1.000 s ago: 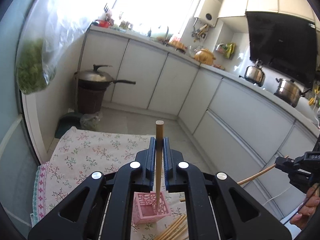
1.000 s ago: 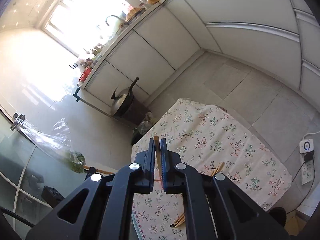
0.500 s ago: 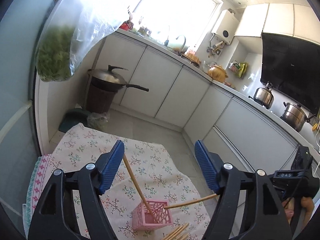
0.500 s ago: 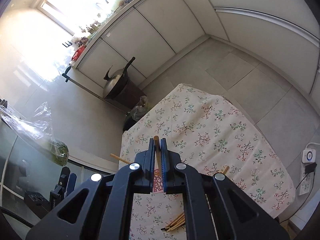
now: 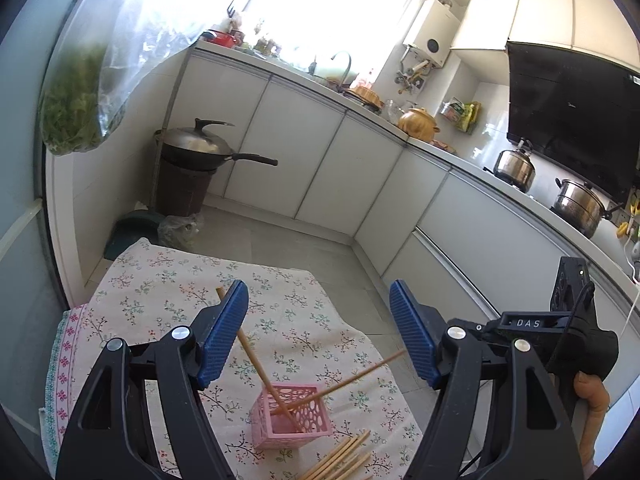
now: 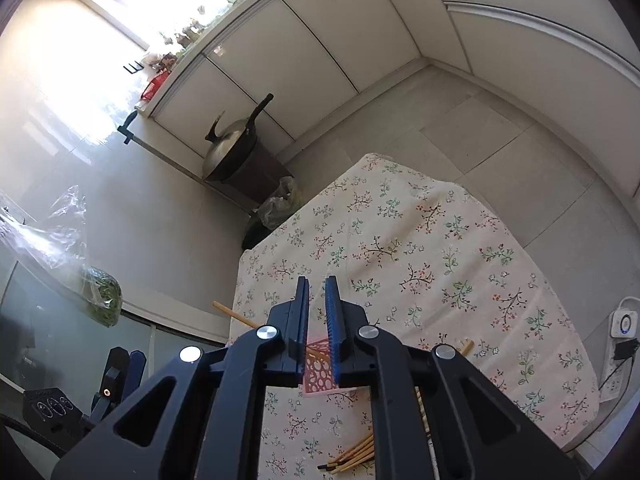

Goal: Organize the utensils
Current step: 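Open both grippers to drop the chopsticks into the pink basket, then withdraw both grippers from the basket toward the chopstick pile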

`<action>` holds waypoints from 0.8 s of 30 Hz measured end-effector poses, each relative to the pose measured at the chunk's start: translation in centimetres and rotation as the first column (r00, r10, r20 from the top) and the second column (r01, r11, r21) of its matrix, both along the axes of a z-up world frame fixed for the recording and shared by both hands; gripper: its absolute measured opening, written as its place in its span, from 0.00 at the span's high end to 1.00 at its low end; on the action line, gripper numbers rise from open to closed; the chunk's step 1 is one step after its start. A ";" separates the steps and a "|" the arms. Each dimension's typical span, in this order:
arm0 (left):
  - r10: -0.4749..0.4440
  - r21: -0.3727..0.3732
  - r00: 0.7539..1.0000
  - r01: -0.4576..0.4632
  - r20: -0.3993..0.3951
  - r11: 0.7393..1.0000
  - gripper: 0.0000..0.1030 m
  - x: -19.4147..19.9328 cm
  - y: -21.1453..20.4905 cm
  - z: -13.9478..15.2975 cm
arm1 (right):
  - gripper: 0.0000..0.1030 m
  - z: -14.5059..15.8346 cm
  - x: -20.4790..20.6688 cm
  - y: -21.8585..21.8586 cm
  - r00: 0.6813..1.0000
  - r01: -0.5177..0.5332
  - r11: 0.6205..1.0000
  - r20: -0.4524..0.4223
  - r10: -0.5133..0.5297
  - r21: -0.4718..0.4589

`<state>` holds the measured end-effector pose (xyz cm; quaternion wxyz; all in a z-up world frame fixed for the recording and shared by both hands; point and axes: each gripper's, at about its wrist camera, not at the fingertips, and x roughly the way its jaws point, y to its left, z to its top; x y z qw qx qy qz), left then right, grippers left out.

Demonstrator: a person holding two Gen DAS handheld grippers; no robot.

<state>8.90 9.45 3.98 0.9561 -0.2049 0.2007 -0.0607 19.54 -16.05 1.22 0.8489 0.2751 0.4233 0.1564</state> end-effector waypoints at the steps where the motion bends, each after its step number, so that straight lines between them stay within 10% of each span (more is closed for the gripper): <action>1: -0.010 0.007 1.000 0.010 0.002 1.000 0.30 -0.1 -0.4 0.1 | 0.81 0.3 -0.6 -0.1 1.000 0.008 1.000 0.020 -0.008 -0.003; 15: 0.007 0.245 0.997 -0.026 0.076 0.969 0.08 -3.7 -7.0 1.0 | 0.20 1.4 -11.2 -1.4 0.911 0.295 0.908 0.374 -0.174 -0.298; 24: -0.003 0.297 0.999 -0.009 0.041 0.955 0.07 -4.4 -9.2 -0.4 | 0.10 0.4 -13.8 -3.9 0.891 0.363 0.858 0.405 -0.205 -0.363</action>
